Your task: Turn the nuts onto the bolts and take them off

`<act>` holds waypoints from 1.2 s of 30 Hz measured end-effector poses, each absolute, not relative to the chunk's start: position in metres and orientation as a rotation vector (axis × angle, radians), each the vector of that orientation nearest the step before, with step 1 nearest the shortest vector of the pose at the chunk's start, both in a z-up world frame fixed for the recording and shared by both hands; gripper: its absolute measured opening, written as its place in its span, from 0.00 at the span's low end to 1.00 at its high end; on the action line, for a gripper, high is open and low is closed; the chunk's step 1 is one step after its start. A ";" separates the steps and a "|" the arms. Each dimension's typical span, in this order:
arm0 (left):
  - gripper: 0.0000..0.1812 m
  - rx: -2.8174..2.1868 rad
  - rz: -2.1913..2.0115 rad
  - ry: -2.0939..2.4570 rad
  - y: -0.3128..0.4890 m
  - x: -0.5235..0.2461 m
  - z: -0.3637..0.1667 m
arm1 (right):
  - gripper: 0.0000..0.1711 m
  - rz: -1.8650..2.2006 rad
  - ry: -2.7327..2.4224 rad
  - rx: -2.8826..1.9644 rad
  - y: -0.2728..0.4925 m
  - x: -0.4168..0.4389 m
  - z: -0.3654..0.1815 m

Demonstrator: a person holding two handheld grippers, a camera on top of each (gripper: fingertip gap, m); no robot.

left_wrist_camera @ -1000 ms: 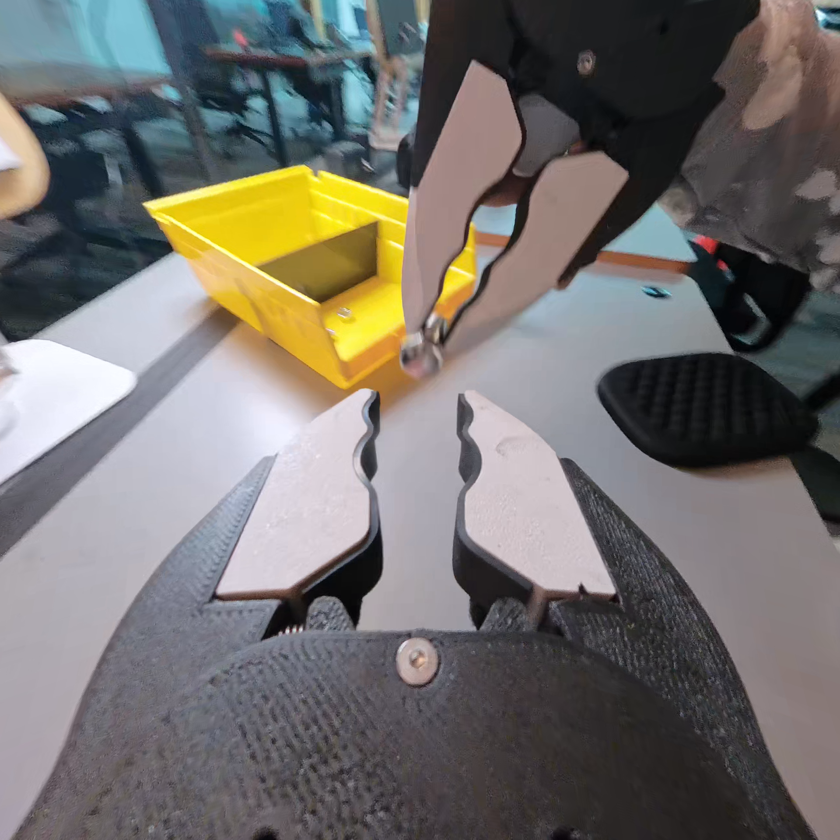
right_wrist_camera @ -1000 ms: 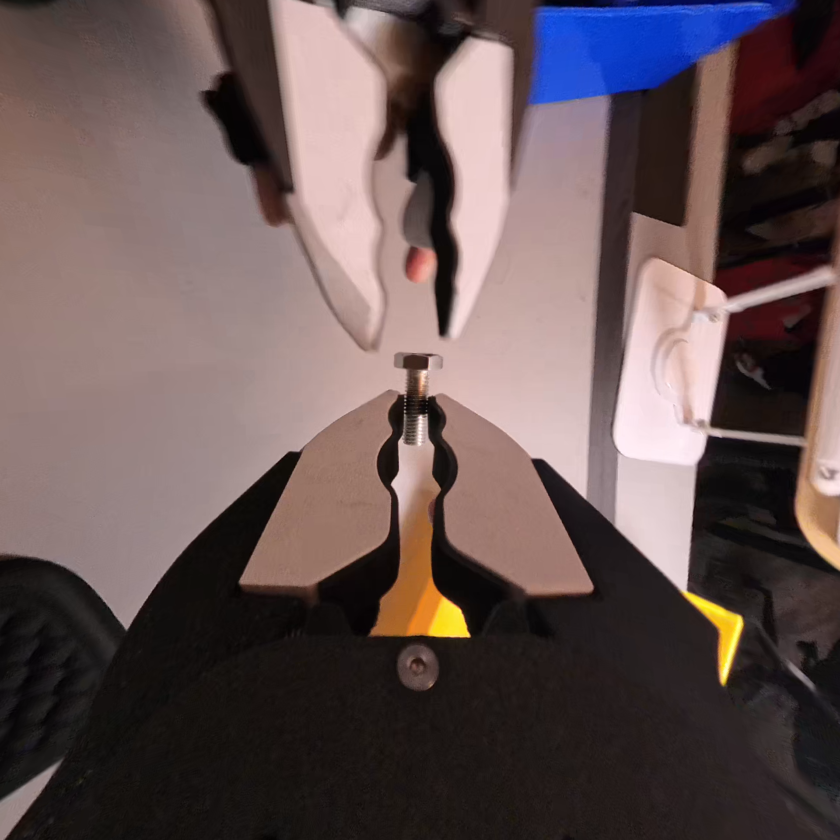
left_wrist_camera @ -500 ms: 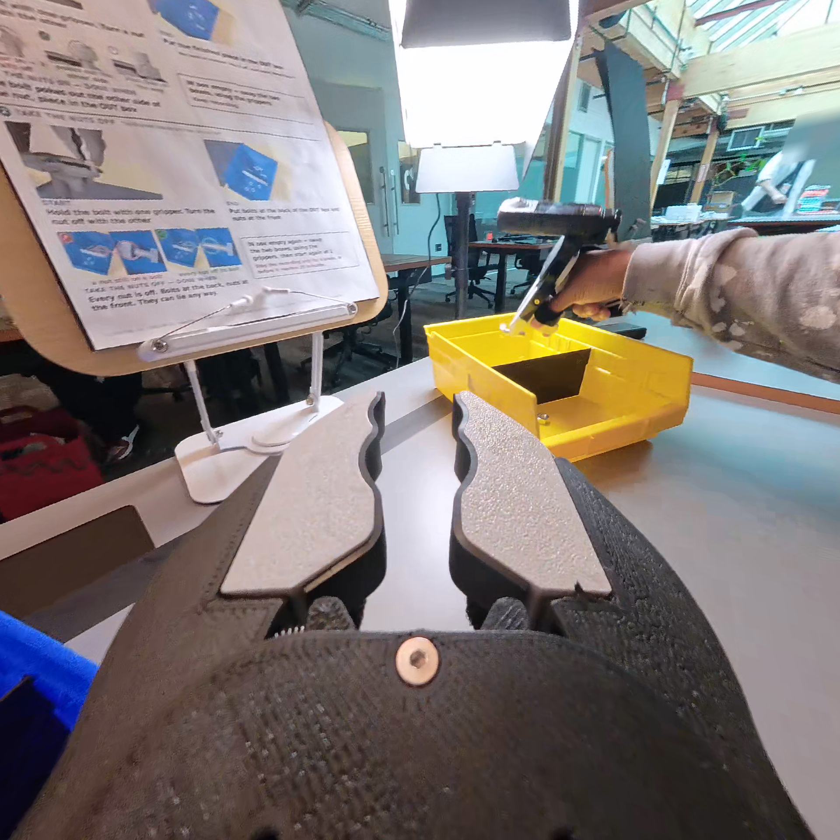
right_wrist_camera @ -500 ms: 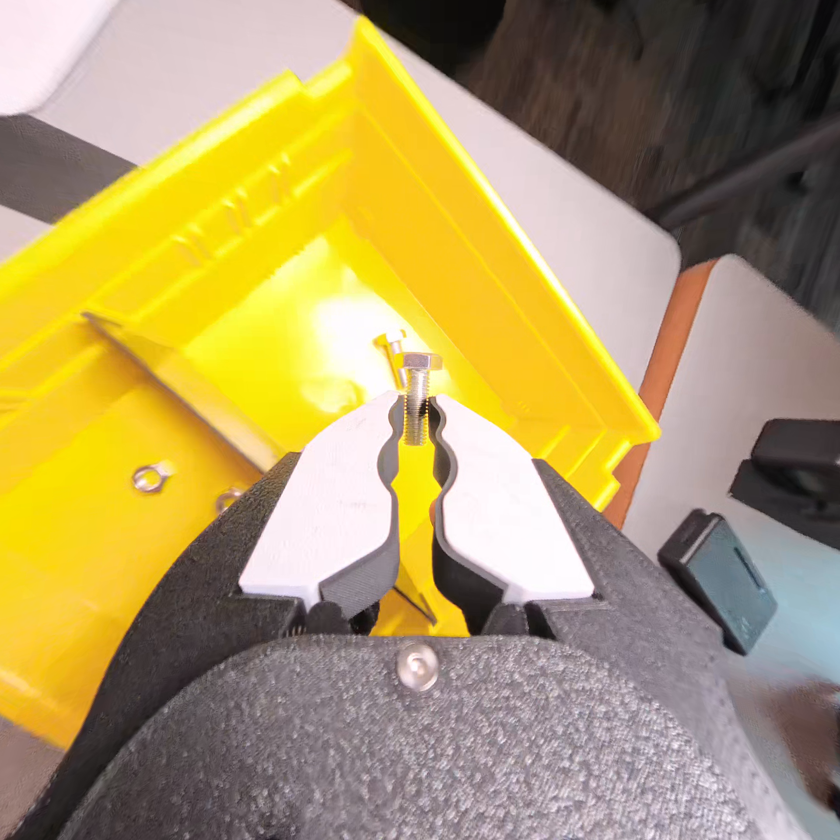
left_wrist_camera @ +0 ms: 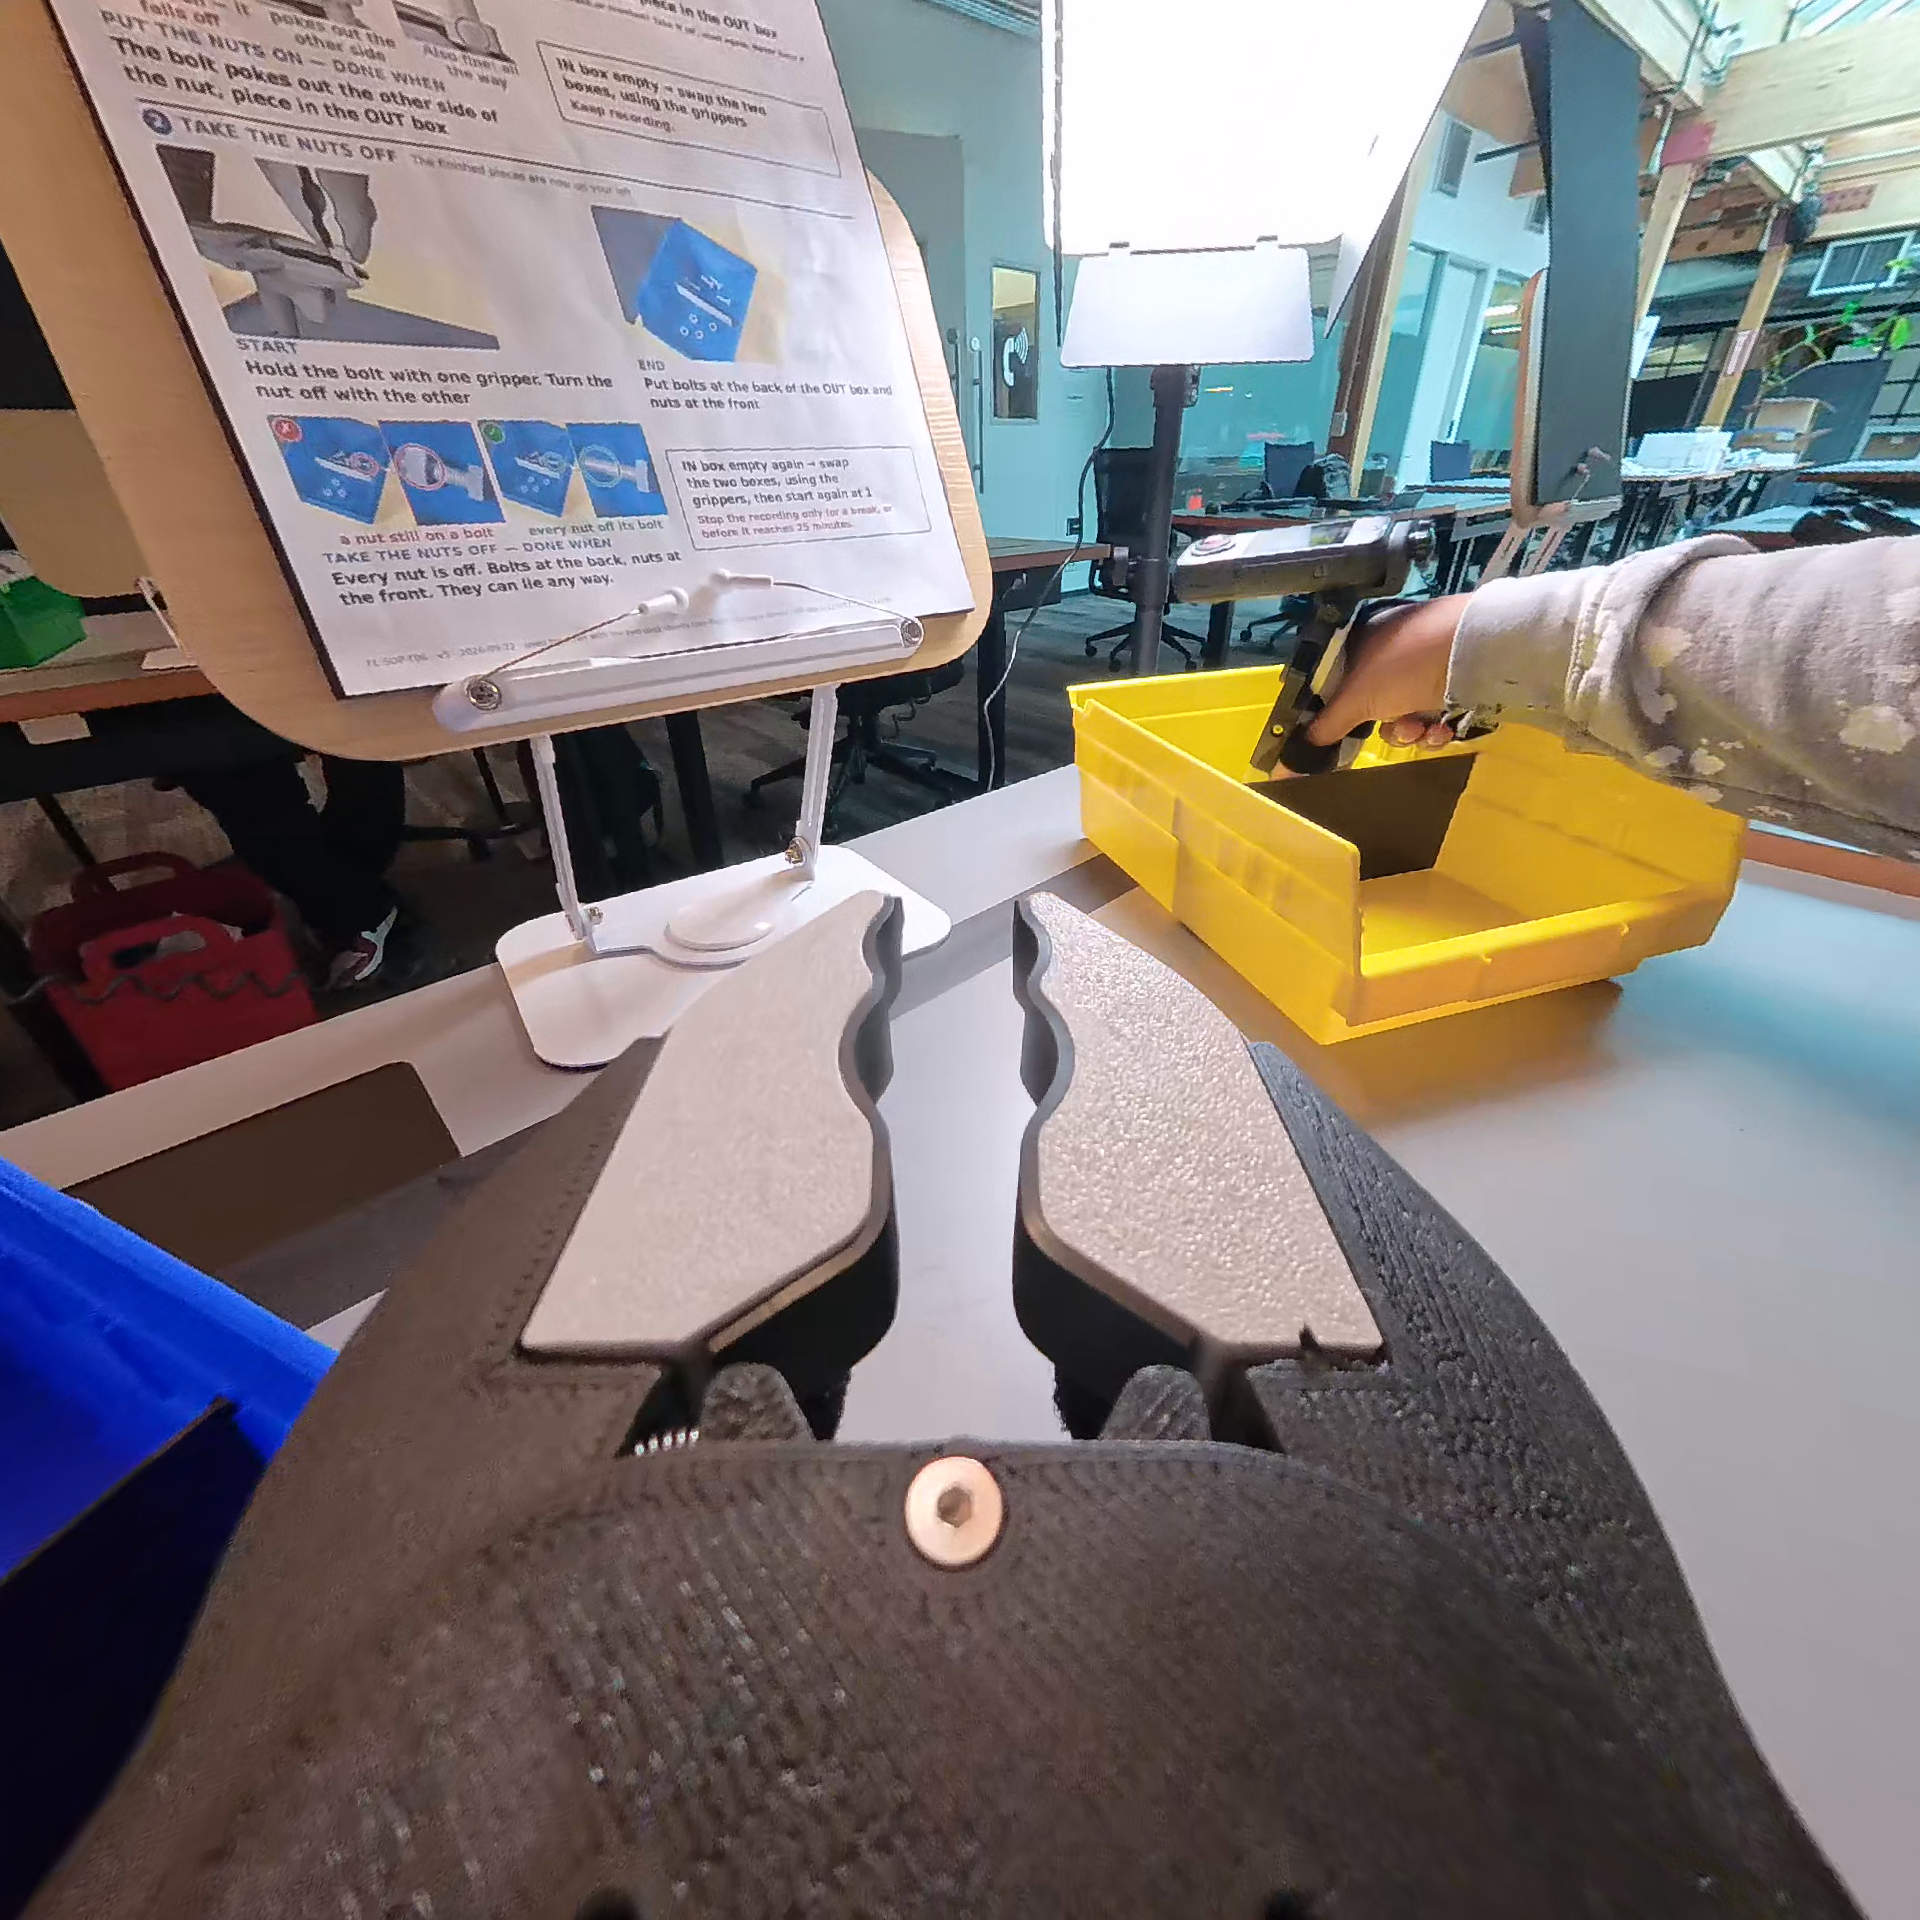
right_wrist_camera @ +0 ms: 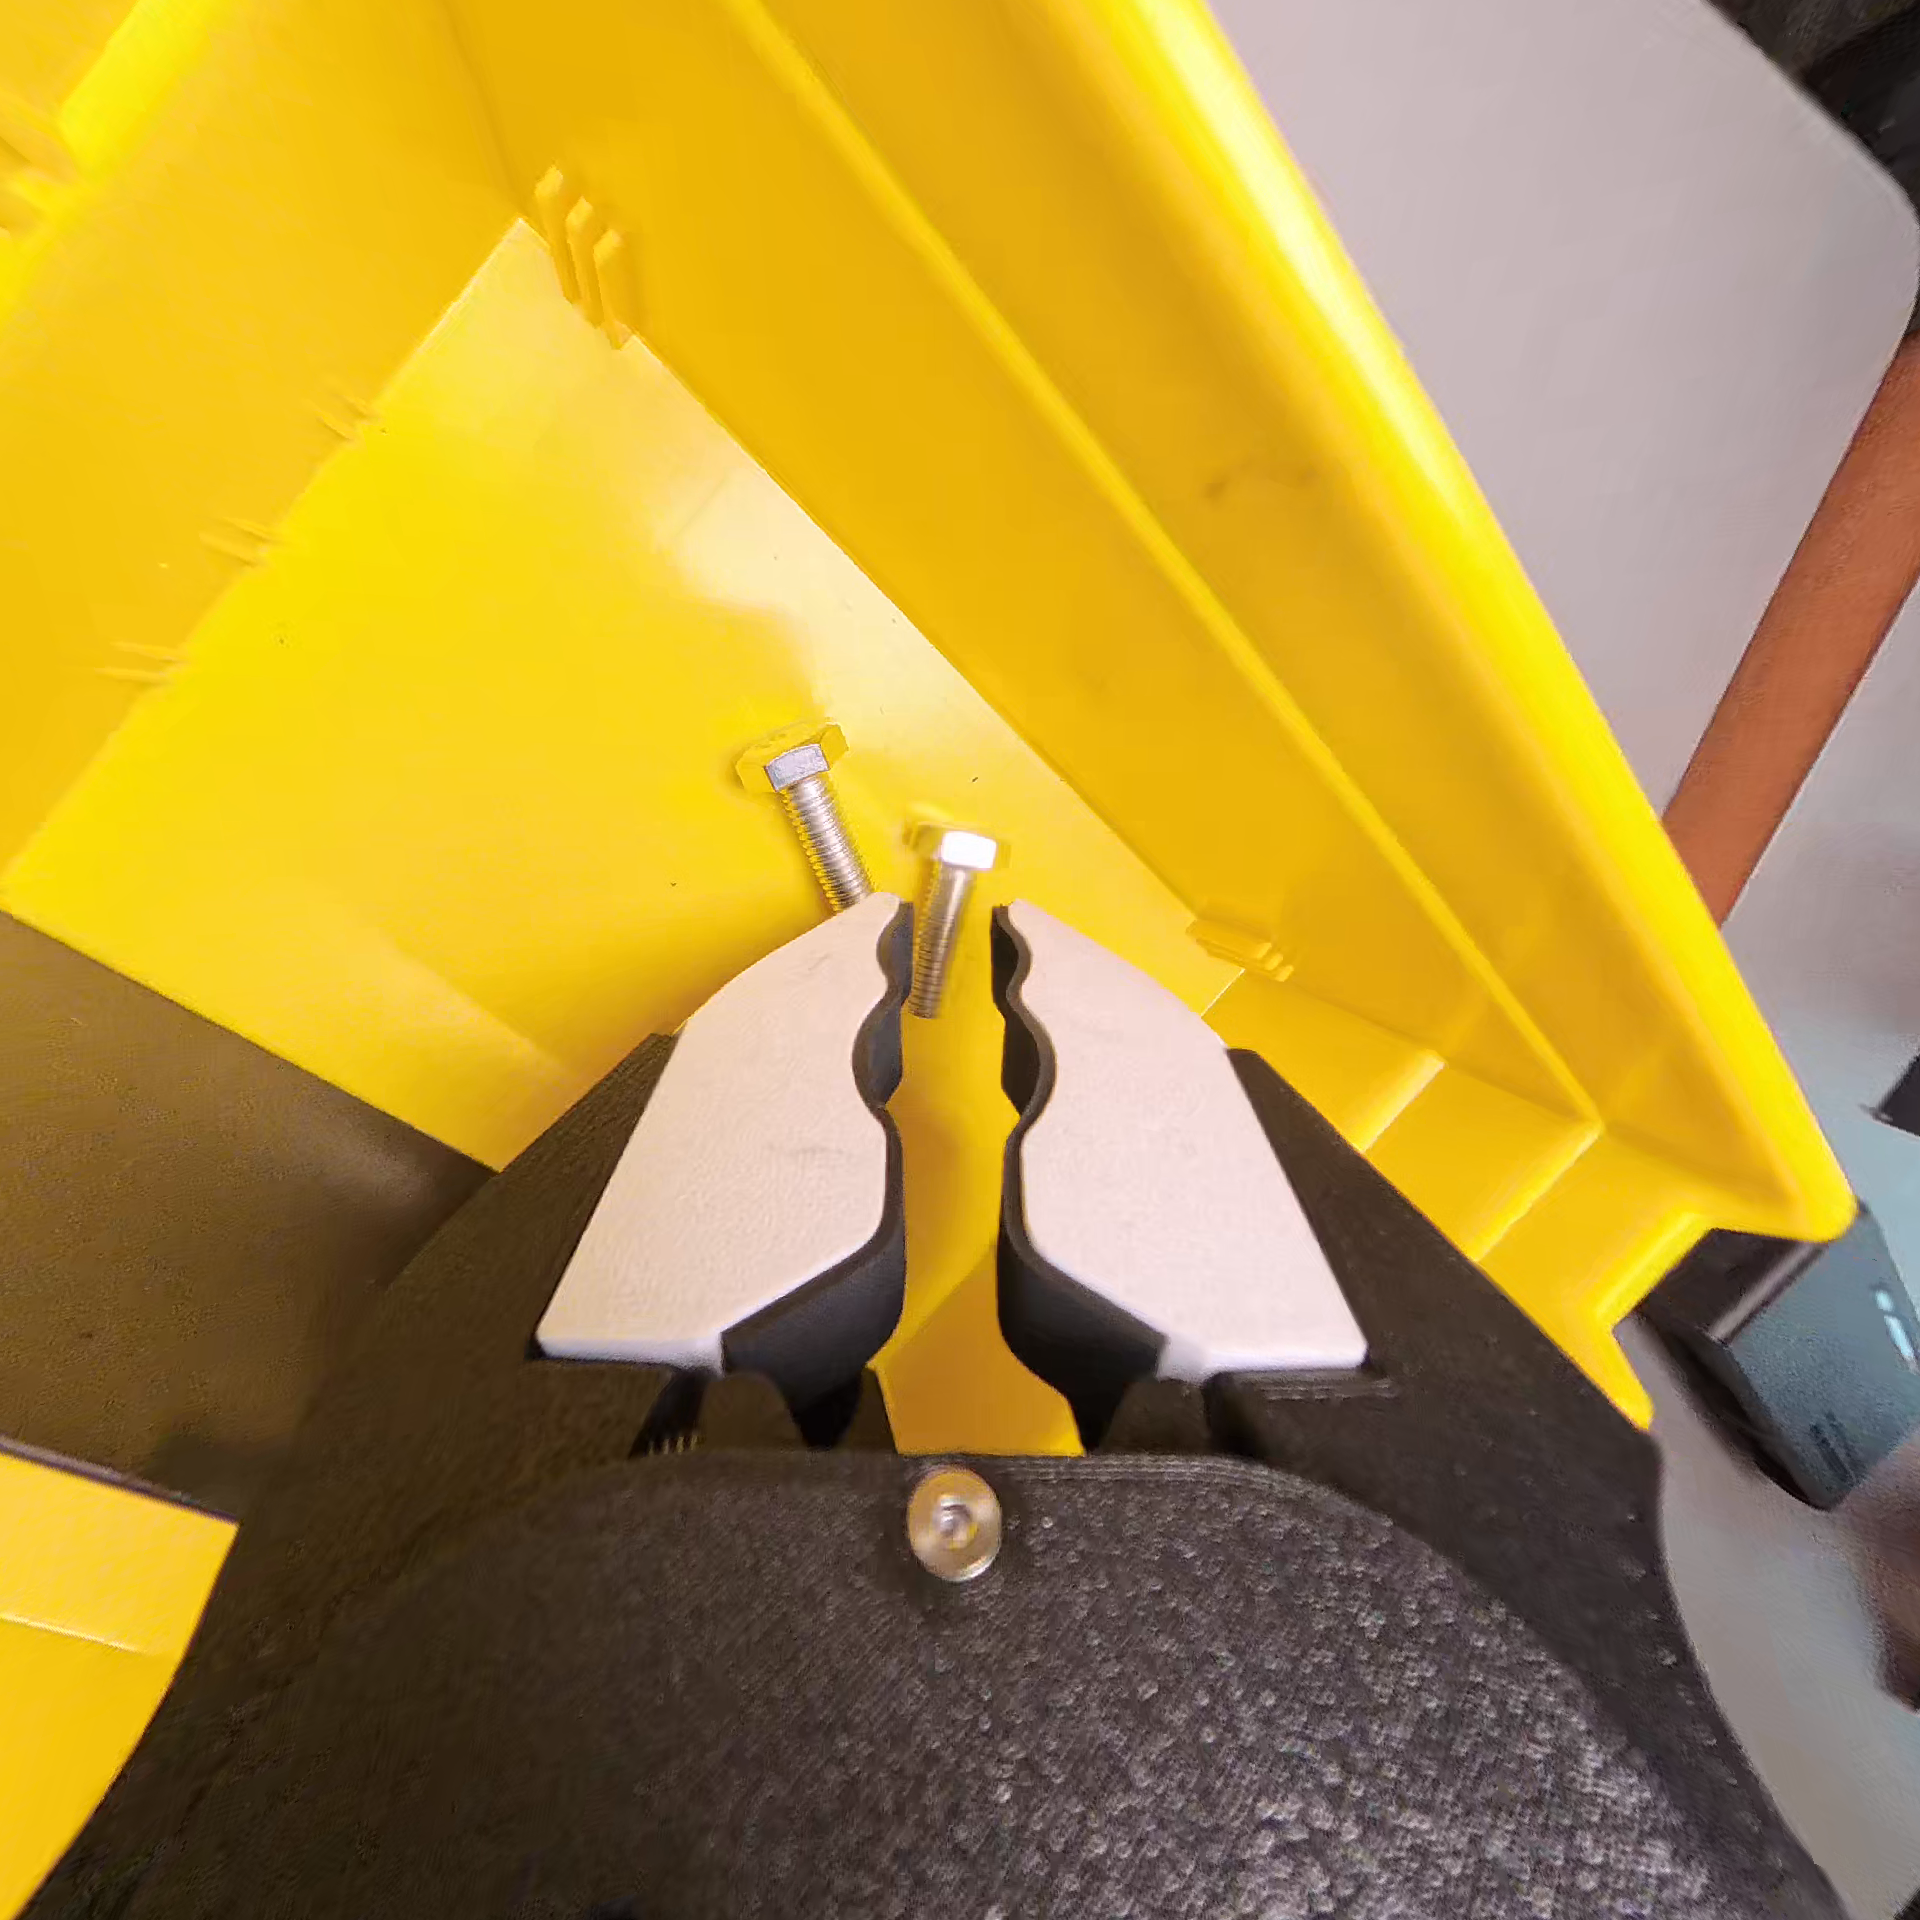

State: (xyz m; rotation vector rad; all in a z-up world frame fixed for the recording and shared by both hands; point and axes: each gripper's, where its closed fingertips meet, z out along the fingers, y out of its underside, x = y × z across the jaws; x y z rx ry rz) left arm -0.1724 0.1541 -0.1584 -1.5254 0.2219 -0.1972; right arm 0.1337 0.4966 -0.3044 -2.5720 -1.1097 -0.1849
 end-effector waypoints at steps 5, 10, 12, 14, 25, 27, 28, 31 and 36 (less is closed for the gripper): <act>0.12 -1.514 -0.203 0.199 0.153 -0.178 -0.153 | 0.11 -0.004 -1.099 -2.321 0.488 0.103 -0.240; 0.12 -1.502 -0.180 0.162 0.150 -0.196 -0.142 | 0.12 0.372 -1.010 -1.876 0.416 0.055 -0.131; 0.12 -1.488 -0.141 0.143 0.147 -0.213 -0.131 | 0.12 0.529 -0.993 -1.735 0.364 0.042 -0.104; 0.13 -1.498 -0.127 0.121 0.142 -0.234 -0.121 | 0.12 0.644 -0.995 -1.628 0.310 0.036 -0.093; 0.15 -1.993 0.013 0.098 0.142 -0.384 -0.132 | 0.13 0.848 -1.105 -1.344 0.155 0.024 -0.184; 0.17 -2.160 0.068 0.116 0.148 -0.406 -0.154 | 0.13 0.883 -1.104 -1.335 0.150 0.019 -0.191; 0.17 -2.235 0.091 0.127 0.150 -0.415 -0.166 | 0.13 0.890 -1.110 -1.334 0.149 0.017 -0.193; 0.18 -2.430 0.116 0.126 0.159 -0.433 -0.205 | 0.13 0.882 -1.118 -1.323 0.148 0.015 -0.197; 0.19 -2.659 0.090 -0.048 0.174 -0.451 -0.267 | 0.12 0.869 -1.116 -1.341 0.148 0.020 -0.207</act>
